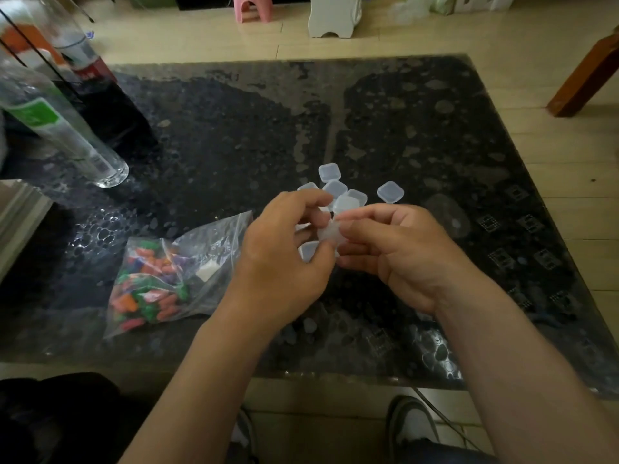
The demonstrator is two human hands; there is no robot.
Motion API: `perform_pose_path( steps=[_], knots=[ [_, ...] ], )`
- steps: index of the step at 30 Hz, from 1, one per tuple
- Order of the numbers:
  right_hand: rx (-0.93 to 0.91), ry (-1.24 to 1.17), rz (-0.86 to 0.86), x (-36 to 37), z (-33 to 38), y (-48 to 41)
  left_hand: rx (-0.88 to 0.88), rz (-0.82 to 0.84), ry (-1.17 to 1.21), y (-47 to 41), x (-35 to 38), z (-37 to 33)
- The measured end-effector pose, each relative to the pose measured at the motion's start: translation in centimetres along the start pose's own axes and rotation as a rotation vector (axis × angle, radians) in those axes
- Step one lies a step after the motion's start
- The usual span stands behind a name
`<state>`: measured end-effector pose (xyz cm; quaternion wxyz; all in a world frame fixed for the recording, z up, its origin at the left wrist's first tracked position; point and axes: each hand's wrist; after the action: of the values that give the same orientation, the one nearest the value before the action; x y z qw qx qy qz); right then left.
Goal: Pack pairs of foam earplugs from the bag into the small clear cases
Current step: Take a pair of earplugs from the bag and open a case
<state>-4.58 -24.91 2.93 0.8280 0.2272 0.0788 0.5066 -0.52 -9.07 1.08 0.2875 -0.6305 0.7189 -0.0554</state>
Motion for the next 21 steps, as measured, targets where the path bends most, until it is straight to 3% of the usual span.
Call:
perform_pose_path(
  steps=[8,16,19,21],
  knots=[
    [-0.179,0.062,-0.025,-0.2,-0.9,-0.4,-0.052,0.013,-0.037,-0.3,-0.3,-0.9],
    [-0.299,0.127,-0.012,-0.5,-0.9,-0.6,0.13,-0.028,-0.108,-0.3,-0.3,-1.1],
    [-0.356,0.159,0.031,-0.4,-1.1,-0.5,-0.005,-0.163,-0.117,-0.6,-0.5,-0.6],
    [-0.385,0.19,0.057,-0.3,-1.2,-0.3,-0.193,-0.236,-0.016,-1.0,-0.7,-0.5]
  ],
)
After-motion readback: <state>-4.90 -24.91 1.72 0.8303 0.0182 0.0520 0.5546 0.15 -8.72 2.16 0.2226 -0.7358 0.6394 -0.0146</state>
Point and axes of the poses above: each hand's wrist, its own y-axis away from the middle knuckle, its own x-axis out of the palm, z = x × y, and after that the axes turned 13 degrees about -z, right-handed
